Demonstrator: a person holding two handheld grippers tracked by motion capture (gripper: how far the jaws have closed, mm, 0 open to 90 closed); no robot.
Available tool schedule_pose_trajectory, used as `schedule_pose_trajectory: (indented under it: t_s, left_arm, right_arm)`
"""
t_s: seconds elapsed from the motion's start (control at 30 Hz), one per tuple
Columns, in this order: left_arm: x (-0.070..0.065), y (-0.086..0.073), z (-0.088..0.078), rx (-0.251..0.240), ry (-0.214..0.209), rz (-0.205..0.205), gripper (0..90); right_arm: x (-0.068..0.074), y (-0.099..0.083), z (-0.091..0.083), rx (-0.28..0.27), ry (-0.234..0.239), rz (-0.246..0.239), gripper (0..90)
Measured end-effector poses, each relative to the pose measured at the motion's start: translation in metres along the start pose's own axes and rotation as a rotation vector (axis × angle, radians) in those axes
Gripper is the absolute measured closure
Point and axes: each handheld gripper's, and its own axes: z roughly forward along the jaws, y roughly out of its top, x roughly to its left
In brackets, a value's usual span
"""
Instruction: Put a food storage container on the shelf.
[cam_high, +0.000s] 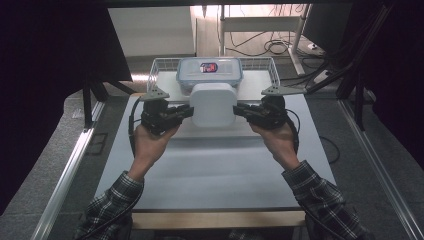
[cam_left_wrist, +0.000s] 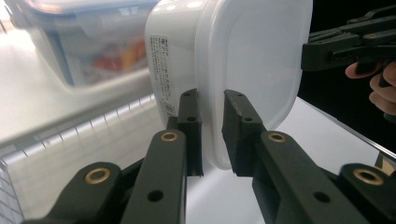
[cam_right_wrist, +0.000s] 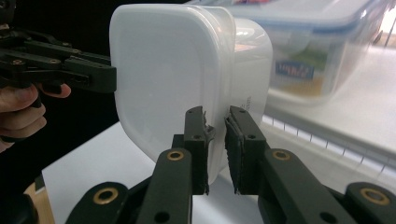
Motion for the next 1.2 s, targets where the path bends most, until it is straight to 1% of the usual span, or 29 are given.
schedule_pose_trajectory:
  t_s: [0.13,0.3,0.33,0.57,0.7,0.87,1.0,1.07,1.2]
  left_arm:
    - [0.002,0.012,-0.004,-0.011,0.006,0.008,78.1]
    - [0.003,0.026,-0.009,-0.028,0.01,0.008,78.1]
    - [0.004,0.029,-0.01,-0.024,0.011,0.014,78.1]
    - [0.008,0.05,-0.016,-0.046,0.014,0.016,78.1]
    - [0.011,0.062,-0.018,-0.054,0.015,0.013,78.1]
    - [0.017,0.076,-0.017,-0.051,0.011,0.008,78.1]
    - [0.023,0.085,-0.013,-0.049,0.011,-0.004,78.0]
    - [0.026,0.089,-0.011,-0.042,0.012,-0.003,77.9]
    - [0.034,0.095,-0.005,-0.036,-0.002,-0.025,77.7]
  right_arm:
    - [0.001,0.013,-0.001,-0.015,-0.002,-0.007,78.6]
    - [0.001,0.028,-0.001,-0.029,-0.002,-0.012,78.6]
    - [0.002,0.031,-0.001,-0.032,-0.003,-0.012,78.5]
    - [0.004,0.055,-0.003,-0.052,-0.017,-0.03,78.4]
    - [0.004,0.067,-0.003,-0.061,-0.024,-0.03,78.4]
    - [0.001,0.081,0.0,-0.071,-0.034,-0.026,78.2]
    - [-0.003,0.091,0.004,-0.073,-0.042,-0.016,78.1]
    - [-0.006,0.095,0.006,-0.072,-0.049,-0.013,78.0]
    - [-0.011,0.101,0.011,-0.062,-0.051,0.005,77.8]
